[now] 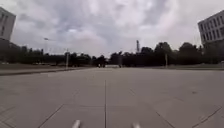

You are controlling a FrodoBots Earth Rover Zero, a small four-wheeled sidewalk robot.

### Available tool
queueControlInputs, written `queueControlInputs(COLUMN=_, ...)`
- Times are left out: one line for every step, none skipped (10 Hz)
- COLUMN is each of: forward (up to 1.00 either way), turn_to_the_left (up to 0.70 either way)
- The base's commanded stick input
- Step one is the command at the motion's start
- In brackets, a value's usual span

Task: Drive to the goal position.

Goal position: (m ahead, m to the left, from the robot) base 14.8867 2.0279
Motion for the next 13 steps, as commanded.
queueControlInputs(forward=0.85, turn_to_the_left=0.0)
queueControlInputs(forward=0.85, turn_to_the_left=0.0)
queueControlInputs(forward=0.85, turn_to_the_left=0.0)
queueControlInputs(forward=0.85, turn_to_the_left=0.0)
queueControlInputs(forward=0.85, turn_to_the_left=0.0)
queueControlInputs(forward=0.85, turn_to_the_left=0.0)
queueControlInputs(forward=0.85, turn_to_the_left=0.0)
queueControlInputs(forward=0.85, turn_to_the_left=0.0)
queueControlInputs(forward=0.85, turn_to_the_left=0.0)
queueControlInputs(forward=0.85, turn_to_the_left=0.0)
queueControlInputs(forward=0.85, turn_to_the_left=0.0)
queueControlInputs(forward=0.85, turn_to_the_left=0.0)
queueControlInputs(forward=0.85, turn_to_the_left=0.0)
